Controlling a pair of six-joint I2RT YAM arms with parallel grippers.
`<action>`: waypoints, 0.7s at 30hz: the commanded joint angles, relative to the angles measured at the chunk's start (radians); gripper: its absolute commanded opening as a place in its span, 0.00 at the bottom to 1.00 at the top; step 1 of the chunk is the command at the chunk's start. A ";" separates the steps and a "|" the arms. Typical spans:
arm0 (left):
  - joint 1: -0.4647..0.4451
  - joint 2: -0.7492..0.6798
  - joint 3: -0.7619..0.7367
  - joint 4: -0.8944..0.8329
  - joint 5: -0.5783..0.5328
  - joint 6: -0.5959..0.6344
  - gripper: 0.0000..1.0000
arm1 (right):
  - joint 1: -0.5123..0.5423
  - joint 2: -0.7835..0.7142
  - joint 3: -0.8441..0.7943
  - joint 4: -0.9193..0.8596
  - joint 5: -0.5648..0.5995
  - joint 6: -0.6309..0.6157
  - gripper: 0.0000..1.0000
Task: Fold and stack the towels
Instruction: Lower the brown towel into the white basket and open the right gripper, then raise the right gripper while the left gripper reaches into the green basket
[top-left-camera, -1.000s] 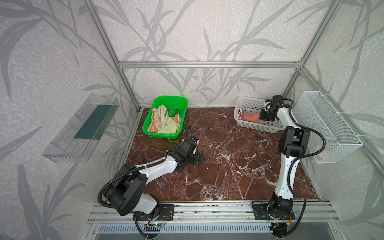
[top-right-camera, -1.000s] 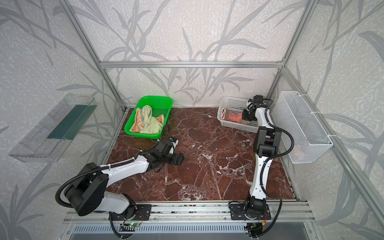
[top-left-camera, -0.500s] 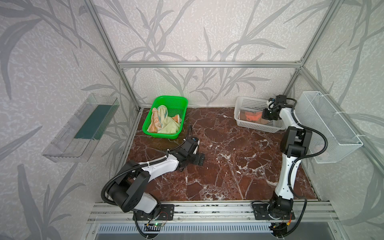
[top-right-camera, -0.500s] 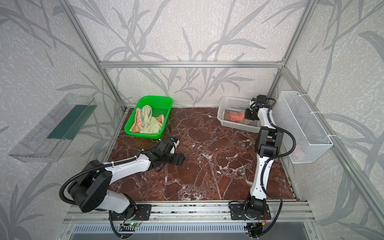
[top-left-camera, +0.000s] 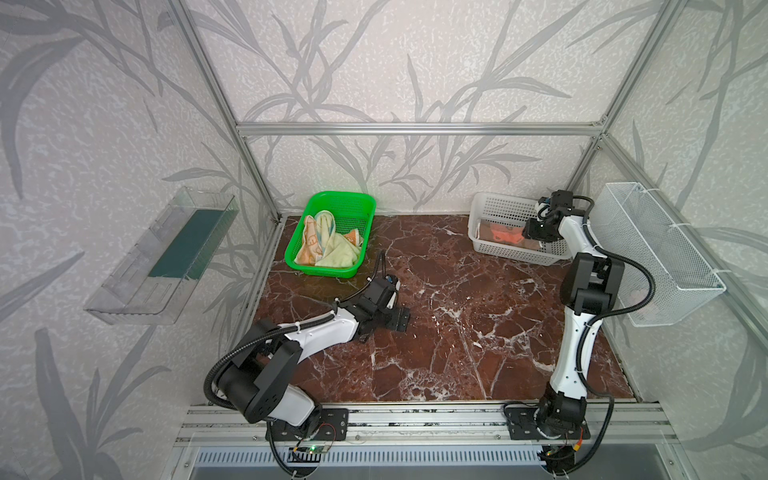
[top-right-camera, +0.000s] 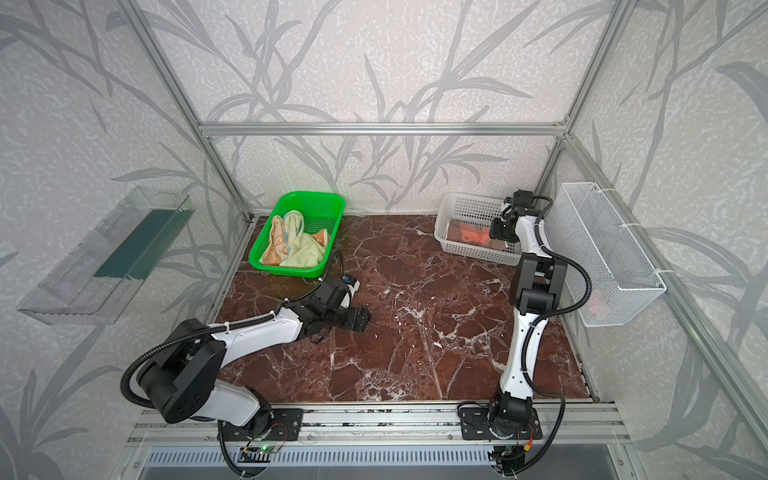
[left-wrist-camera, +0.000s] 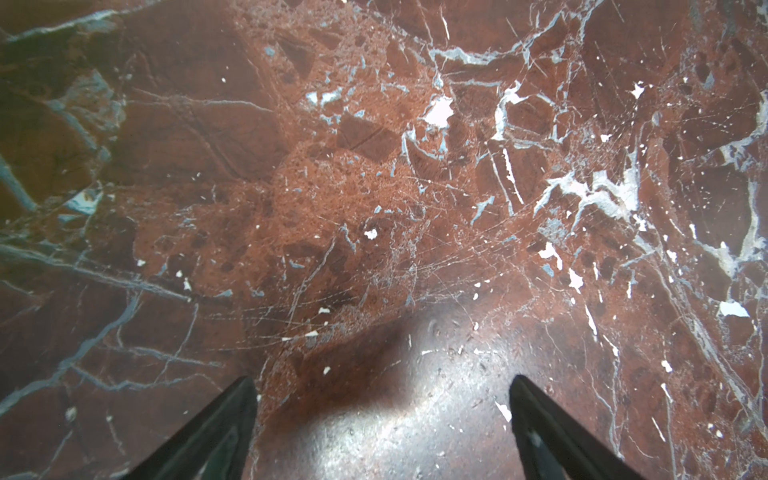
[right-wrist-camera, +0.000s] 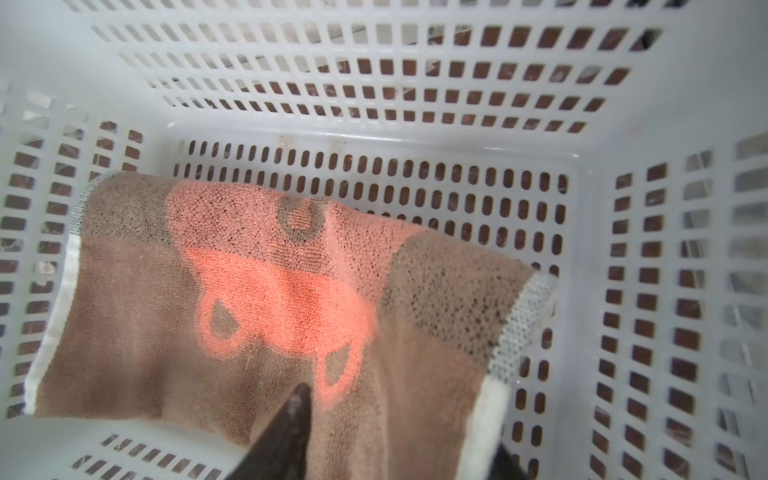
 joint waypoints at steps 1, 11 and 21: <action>-0.001 -0.027 0.016 0.009 0.001 -0.007 0.95 | -0.002 -0.031 -0.020 -0.014 0.062 -0.004 0.63; -0.002 -0.028 0.017 0.007 0.008 0.012 0.95 | -0.001 -0.117 -0.082 0.003 0.074 -0.008 0.99; -0.003 -0.022 0.048 -0.037 -0.003 0.026 0.95 | 0.008 -0.257 -0.206 0.046 0.019 -0.044 0.99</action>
